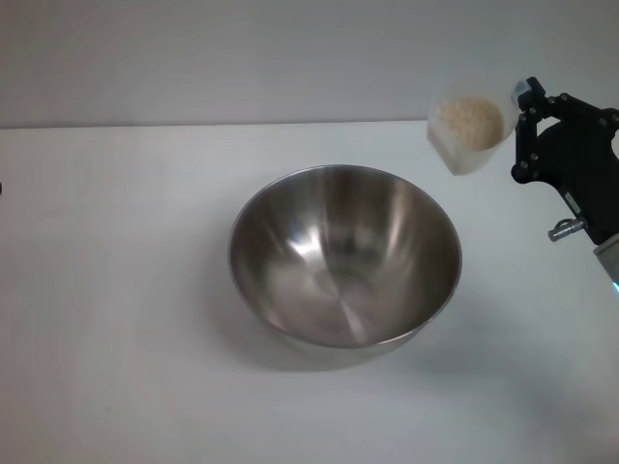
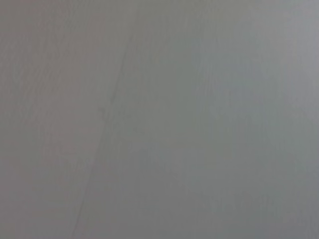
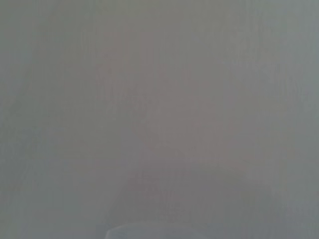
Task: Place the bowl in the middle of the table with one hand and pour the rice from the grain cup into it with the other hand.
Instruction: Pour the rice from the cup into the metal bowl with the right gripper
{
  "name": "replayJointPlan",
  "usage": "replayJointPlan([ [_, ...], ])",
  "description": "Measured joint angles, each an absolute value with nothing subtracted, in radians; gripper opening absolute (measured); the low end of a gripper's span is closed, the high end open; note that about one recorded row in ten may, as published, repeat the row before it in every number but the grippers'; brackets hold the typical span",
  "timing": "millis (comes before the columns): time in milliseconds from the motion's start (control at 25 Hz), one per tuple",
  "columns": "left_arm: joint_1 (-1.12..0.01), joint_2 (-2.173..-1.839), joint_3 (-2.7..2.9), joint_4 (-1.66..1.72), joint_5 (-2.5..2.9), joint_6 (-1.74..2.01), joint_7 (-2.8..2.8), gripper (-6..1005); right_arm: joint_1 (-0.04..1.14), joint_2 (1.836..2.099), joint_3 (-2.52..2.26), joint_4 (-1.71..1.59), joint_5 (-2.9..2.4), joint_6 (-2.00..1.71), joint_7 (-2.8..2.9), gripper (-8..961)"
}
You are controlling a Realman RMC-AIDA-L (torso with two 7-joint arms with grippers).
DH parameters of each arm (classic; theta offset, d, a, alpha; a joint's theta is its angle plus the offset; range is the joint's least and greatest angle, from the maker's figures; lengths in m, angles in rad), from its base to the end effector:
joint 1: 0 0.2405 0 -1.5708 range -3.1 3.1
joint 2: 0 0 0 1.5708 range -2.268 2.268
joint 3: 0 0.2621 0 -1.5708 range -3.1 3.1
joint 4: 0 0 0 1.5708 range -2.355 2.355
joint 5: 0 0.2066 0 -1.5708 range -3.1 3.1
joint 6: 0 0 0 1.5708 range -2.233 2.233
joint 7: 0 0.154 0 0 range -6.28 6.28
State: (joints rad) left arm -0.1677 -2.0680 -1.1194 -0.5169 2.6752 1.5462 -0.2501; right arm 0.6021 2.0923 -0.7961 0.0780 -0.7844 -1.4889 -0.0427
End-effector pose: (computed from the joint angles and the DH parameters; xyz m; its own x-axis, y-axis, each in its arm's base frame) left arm -0.2716 0.2806 0.0297 0.4121 -0.4755 0.7773 0.7704 -0.2737 -0.5758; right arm 0.2640 0.3526 -0.0150 0.7809 0.3708 -0.5028 -0.4117 -0.2999 -0.8606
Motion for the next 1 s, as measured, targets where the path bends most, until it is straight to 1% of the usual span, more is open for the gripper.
replayJointPlan([
  [320,-0.169,-2.066,-1.114,-0.519,2.675,1.546,-0.251,170,0.615,2.092,-0.795,0.077,-0.787,-1.505,-0.226,10],
  [800,-0.174,-2.067,-1.104,-0.525,2.675,1.547,-0.252,171,0.694,2.092,-0.795,0.135,-0.845,-1.454,-0.474,10],
  [1000,-0.174,-2.068,-1.104,-0.525,2.675,1.549,-0.252,171,0.709,2.092,-0.782,0.178,-0.870,-1.450,-0.617,10],
])
